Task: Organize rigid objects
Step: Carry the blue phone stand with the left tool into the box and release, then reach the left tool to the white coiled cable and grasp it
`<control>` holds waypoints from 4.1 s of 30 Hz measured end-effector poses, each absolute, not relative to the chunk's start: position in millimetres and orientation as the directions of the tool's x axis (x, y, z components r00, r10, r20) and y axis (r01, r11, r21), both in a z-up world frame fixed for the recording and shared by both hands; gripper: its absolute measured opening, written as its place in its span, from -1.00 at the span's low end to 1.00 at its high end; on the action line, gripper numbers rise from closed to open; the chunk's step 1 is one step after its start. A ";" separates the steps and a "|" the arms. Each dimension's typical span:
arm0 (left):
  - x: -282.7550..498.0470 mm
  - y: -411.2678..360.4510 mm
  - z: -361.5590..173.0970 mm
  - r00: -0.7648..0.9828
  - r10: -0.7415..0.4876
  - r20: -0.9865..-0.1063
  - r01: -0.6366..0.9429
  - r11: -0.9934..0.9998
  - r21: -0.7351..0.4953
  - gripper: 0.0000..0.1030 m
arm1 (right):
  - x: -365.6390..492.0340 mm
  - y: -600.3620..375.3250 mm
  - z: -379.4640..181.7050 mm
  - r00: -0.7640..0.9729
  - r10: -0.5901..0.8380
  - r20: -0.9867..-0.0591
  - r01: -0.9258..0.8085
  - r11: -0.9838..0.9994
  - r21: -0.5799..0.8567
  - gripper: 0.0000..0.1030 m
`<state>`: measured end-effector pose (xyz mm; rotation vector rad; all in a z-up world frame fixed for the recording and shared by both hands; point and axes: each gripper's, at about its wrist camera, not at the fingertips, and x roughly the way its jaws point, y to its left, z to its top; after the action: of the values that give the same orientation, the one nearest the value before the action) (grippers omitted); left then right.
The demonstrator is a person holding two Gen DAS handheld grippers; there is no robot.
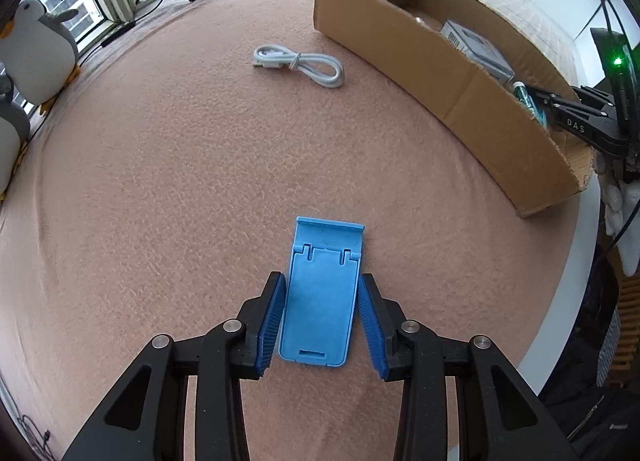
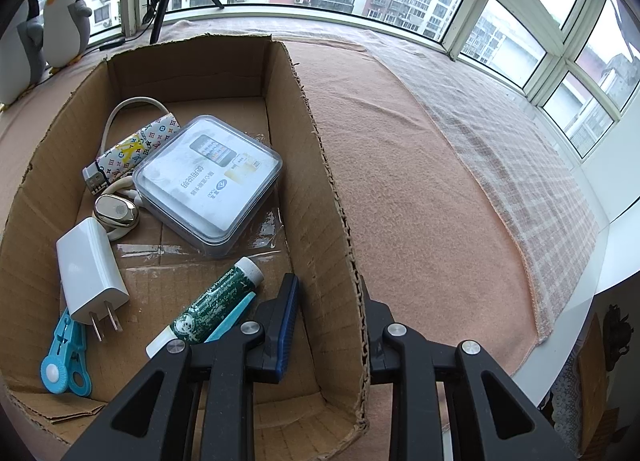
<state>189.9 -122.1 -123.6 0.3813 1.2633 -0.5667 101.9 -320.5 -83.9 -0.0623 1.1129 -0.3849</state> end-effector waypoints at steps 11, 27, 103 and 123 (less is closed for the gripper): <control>181.8 -122.1 -88.1 0.246 -0.211 -0.946 0.589 0.807 -0.027 -0.22 | 101.8 -320.6 -84.0 0.383 -0.333 -0.862 0.271 0.932 -0.240 -0.53; 228.9 -208.7 -42.4 0.324 -0.289 -0.901 0.651 0.759 -0.009 -0.22 | 102.0 -320.5 -83.7 0.384 -0.333 -0.861 0.269 0.933 -0.240 -0.53; 328.7 -163.9 -91.3 0.326 -0.325 -0.888 0.225 0.939 -0.261 -0.10 | 106.5 -319.7 -84.2 0.399 -0.347 -0.849 0.264 0.930 -0.256 -0.52; 356.4 -173.1 -143.3 0.293 -0.288 -0.912 0.051 0.957 -0.286 -0.10 | 103.8 -320.6 -84.9 0.423 -0.330 -0.844 0.262 0.936 -0.234 -0.52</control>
<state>356.4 -173.1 -143.3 -0.2173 1.2556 -0.2284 103.8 -320.6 -84.9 -0.0704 1.0721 -0.3708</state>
